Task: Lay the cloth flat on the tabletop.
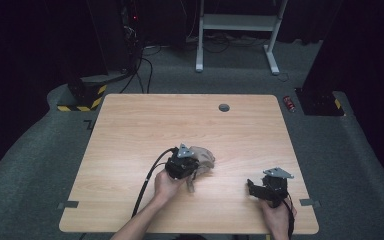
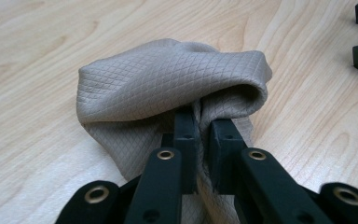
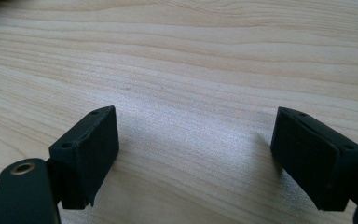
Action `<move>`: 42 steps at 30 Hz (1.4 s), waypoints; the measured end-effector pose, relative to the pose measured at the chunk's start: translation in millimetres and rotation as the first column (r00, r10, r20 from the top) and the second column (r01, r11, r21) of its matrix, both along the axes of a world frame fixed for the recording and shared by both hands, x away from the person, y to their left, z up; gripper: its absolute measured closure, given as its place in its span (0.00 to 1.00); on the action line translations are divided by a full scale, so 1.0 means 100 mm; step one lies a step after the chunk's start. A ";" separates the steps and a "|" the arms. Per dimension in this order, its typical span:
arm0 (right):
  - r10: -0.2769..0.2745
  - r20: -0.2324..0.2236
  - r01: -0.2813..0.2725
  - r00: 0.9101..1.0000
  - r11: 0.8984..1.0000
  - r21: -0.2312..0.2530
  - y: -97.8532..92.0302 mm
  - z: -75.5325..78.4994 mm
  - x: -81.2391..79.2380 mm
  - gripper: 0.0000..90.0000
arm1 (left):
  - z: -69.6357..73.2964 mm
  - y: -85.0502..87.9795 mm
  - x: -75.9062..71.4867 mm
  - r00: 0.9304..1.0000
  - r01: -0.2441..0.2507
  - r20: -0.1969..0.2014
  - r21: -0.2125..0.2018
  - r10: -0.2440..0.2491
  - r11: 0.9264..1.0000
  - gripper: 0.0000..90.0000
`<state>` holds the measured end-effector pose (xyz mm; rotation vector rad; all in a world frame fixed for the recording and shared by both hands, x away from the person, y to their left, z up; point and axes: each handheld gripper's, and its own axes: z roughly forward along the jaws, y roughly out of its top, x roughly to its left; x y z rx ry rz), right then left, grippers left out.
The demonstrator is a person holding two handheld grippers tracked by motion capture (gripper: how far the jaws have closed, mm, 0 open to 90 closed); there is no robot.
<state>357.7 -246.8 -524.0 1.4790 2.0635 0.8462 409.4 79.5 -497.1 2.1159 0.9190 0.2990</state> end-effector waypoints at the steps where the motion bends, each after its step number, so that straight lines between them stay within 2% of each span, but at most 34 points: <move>1: 0.001 0.001 -0.001 1.000 1.000 -0.001 0.00 0.00 0.00 0.17 | 0.00 0.00 0.00 1.000 0.001 -0.002 0.000 -0.001 1.000 0.91; 9: 0.002 0.001 -0.002 1.000 1.000 -0.001 0.00 0.00 0.00 0.17 | 0.05 0.06 -0.07 1.000 -0.008 -0.011 -0.012 0.007 1.000 0.76; 13: 0.006 0.004 -0.006 1.000 1.000 0.000 0.00 0.00 0.00 0.18 | 0.09 0.12 -0.16 1.000 -0.023 -0.014 -0.041 0.023 0.999 0.72; 15: 0.007 0.004 -0.007 1.000 1.000 0.000 0.00 0.00 0.00 0.19 | 0.11 0.14 -0.22 1.000 -0.017 -0.011 -0.036 0.017 0.999 0.71; 17: 0.013 0.006 -0.013 1.000 1.000 0.002 0.00 0.00 0.00 0.22 | 0.11 0.15 -0.29 1.000 -0.010 -0.005 -0.024 0.010 1.000 0.69; 21: 0.032 0.022 -0.032 0.999 0.999 0.004 0.01 0.01 -0.03 0.34 | 0.06 0.16 -0.36 1.000 0.003 -0.005 0.002 -0.003 1.000 0.66; 24: 0.036 0.029 -0.036 0.999 0.999 0.008 0.03 0.01 -0.03 0.41 | 0.01 0.15 -0.38 1.000 0.002 -0.016 0.008 -0.002 1.000 0.65; 27: 0.055 0.026 -0.055 0.998 0.998 0.007 0.08 0.02 -0.03 0.42 | -0.02 0.15 -0.39 1.000 0.005 -0.027 0.007 -0.005 1.000 0.69; 29: 0.097 -0.010 -0.097 0.995 0.995 0.018 0.13 0.05 -0.03 0.45 | -0.03 0.15 -0.39 0.999 0.008 -0.036 0.005 -0.007 1.000 0.74; 30: 0.114 -0.022 -0.113 0.993 0.993 0.039 0.16 0.06 -0.03 0.46 | -0.04 0.15 -0.39 0.999 0.008 -0.035 0.006 -0.008 1.000 0.76; 32: 0.162 -0.007 -0.161 0.987 0.985 0.063 0.26 0.09 -0.06 0.50 | -0.04 0.16 -0.39 1.000 0.011 -0.029 0.013 -0.011 1.000 0.81; 34: 0.214 0.014 -0.214 0.977 0.974 0.076 0.39 0.12 -0.09 0.56 | -0.04 0.18 -0.38 1.000 0.008 -0.022 0.017 -0.008 1.000 0.86; 37: 0.298 0.026 -0.299 0.954 0.949 0.101 0.61 0.15 -0.09 0.64 | -0.04 0.20 -0.39 1.000 0.000 -0.023 0.002 0.000 1.000 0.92; 40: 0.364 0.038 -0.366 0.931 0.924 0.107 0.86 0.19 -0.06 0.69 | -0.04 0.22 -0.39 1.000 -0.004 -0.020 -0.010 0.004 1.000 0.96; 42: 0.398 0.047 -0.401 0.916 0.911 0.093 1.01 0.21 -0.04 0.72 | -0.04 0.24 -0.39 1.000 -0.008 -0.020 -0.019 0.008 1.000 0.97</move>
